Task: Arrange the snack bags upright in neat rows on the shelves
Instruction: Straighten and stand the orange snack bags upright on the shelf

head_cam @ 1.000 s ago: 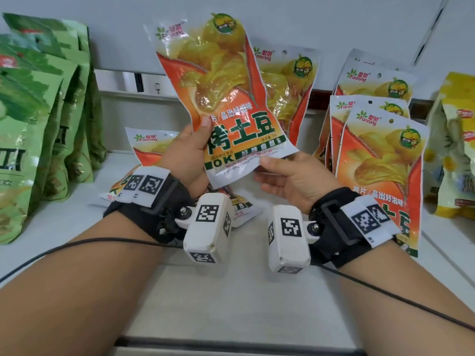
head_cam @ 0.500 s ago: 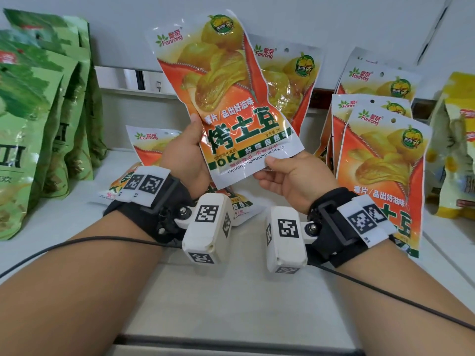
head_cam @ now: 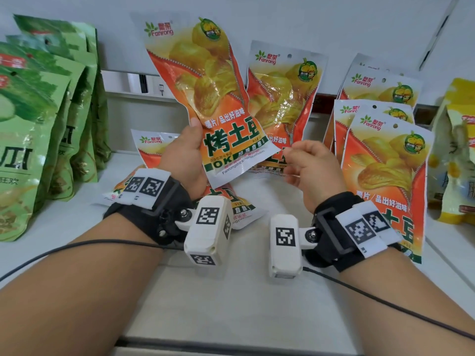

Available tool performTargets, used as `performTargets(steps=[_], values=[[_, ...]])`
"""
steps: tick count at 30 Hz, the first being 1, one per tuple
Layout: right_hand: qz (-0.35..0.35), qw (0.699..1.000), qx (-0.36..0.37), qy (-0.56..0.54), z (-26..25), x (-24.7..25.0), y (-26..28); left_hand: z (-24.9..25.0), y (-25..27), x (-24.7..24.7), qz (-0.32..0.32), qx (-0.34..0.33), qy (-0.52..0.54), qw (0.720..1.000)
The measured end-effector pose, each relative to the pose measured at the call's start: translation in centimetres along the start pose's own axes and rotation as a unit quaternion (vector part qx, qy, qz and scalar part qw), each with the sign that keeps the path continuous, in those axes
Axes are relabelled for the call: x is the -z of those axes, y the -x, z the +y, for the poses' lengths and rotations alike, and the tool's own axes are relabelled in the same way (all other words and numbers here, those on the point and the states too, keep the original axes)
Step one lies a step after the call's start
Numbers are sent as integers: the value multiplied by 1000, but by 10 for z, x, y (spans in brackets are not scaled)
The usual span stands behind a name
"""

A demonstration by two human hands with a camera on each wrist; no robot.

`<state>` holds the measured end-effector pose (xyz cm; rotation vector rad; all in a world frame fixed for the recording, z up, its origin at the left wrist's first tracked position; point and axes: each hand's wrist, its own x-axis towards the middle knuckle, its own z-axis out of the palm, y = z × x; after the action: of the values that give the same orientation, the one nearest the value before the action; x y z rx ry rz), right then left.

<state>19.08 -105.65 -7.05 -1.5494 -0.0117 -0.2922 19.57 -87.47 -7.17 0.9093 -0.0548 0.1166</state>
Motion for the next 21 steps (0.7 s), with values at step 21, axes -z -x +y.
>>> performTargets(steps=[21], values=[[-185, 978, -44, -82, 2, -9, 11, -5, 2, 4, -60, -39, -190, 979]])
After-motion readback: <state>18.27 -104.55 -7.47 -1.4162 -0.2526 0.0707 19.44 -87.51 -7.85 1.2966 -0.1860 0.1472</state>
